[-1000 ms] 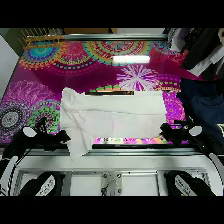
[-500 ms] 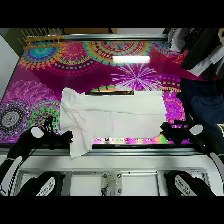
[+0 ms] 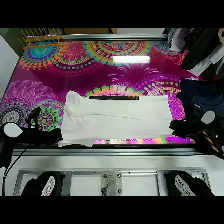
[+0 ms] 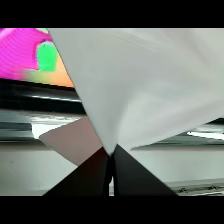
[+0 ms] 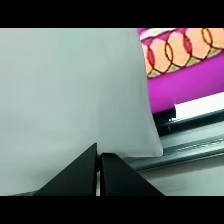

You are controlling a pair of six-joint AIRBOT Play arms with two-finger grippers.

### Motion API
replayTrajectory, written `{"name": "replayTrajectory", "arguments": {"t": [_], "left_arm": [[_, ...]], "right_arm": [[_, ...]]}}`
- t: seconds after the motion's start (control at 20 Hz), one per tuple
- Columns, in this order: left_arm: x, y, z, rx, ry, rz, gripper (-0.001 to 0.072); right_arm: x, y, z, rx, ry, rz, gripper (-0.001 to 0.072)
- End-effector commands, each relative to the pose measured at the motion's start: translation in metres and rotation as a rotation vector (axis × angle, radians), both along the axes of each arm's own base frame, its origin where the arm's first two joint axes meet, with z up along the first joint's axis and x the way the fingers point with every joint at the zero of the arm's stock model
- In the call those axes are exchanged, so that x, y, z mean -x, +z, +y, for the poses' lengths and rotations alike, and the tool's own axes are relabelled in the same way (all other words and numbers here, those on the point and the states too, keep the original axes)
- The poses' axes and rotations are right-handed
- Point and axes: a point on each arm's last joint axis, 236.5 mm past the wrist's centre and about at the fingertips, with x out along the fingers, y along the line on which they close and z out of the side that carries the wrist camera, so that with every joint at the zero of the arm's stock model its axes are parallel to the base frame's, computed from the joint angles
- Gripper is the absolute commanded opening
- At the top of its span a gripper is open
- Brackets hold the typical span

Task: Fold the clothes and pants, and hang the long-sleeved shirts on hangers.

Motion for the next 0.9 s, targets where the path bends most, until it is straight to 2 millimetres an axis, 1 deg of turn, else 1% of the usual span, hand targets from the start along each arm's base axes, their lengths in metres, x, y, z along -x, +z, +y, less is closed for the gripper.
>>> {"name": "replayTrajectory", "arguments": {"t": [0.0, 0.1, 0.2, 0.3, 0.4, 0.5, 0.65, 0.85], "left_arm": [[-0.006, 0.028, 0.003, -0.016, -0.023, -0.043, 0.0008], [-0.026, 0.034, 0.006, -0.011, -0.037, -0.05, 0.0008], [-0.055, 0.038, 0.014, -0.022, -0.038, -0.078, 0.0008], [-0.083, 0.038, 0.019, -0.027, -0.051, -0.084, 0.0008], [-0.107, 0.031, 0.013, -0.027, -0.106, -0.069, 0.0008], [-0.135, 0.022, 0.007, -0.028, -0.136, -0.066, 0.0008], [-0.174, 0.006, 0.007, -0.025, -0.122, -0.054, 0.0008], [-0.206, -0.011, 0.011, -0.019, -0.121, -0.029, 0.0008]], "right_arm": [[-0.008, 0.022, -0.01, 0.031, 0.032, 0.023, 0.0008], [-0.027, 0.03, -0.013, 0.032, 0.031, 0.004, 0.0009], [-0.046, 0.035, -0.018, 0.035, 0.029, -0.008, 0.0008], [-0.065, 0.036, -0.022, 0.035, 0.03, -0.01, 0.0008], [-0.083, 0.033, -0.024, 0.03, 0.034, -0.005, 0.0008], [-0.101, 0.029, -0.025, 0.024, 0.037, -0.002, 0.0009], [-0.128, 0.019, -0.025, 0.023, 0.047, -0.007, 0.0009], [-0.163, 0.005, -0.019, 0.023, 0.058, -0.057, 0.0009]]}}
